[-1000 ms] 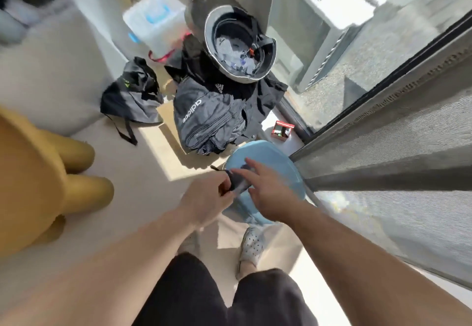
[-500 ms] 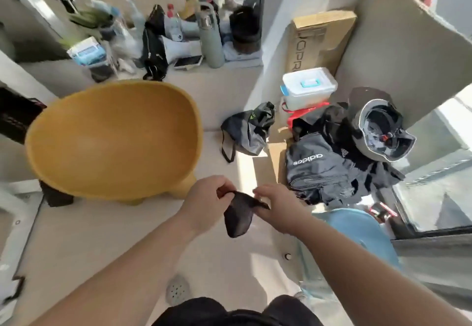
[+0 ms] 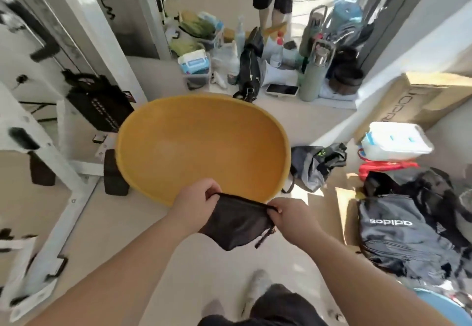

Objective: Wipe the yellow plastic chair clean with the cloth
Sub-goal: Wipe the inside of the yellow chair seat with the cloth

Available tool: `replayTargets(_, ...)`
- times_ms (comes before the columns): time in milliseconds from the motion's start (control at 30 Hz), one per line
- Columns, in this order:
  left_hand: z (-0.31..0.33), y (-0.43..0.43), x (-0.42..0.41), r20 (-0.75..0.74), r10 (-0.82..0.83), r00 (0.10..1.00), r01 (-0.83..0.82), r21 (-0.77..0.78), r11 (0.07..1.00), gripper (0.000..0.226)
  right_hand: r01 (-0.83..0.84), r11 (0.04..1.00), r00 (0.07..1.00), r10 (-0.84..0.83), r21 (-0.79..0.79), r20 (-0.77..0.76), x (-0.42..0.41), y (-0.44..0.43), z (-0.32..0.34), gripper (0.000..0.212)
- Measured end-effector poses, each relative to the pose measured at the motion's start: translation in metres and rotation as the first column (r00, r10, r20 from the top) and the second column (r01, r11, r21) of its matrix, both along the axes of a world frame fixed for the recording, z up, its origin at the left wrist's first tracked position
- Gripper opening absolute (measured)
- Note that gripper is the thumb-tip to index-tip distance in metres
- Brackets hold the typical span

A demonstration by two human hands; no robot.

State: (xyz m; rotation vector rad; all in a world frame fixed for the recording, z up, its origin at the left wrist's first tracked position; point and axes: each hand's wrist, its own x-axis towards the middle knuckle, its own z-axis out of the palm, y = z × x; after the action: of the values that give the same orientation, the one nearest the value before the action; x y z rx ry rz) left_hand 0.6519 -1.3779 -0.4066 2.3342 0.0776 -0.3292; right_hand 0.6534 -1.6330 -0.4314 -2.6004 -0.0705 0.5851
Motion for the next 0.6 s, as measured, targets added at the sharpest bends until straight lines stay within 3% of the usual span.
replayTargets(200,-0.041,0.067,0.043,-0.130,0.191,0.973,-0.181,0.081,0.980,0.017,-0.162,0.987,0.978,0.164,0.021,-0.131,0.092,0.053,-0.043,0.017)
replayTargets(367,-0.067,0.118,0.102,-0.244,0.260,0.934,-0.205,0.228,0.952,0.016,-0.313,0.947,0.917,0.322,0.074,-0.236,0.176,0.100,-0.081,0.016)
replayTargets(600,-0.093,0.161,0.187,-0.287,0.407,0.867,-0.362,0.200,0.911,0.014,-0.354,0.932,0.881,0.359,0.074,-0.309,0.280,0.156,-0.095,0.012)
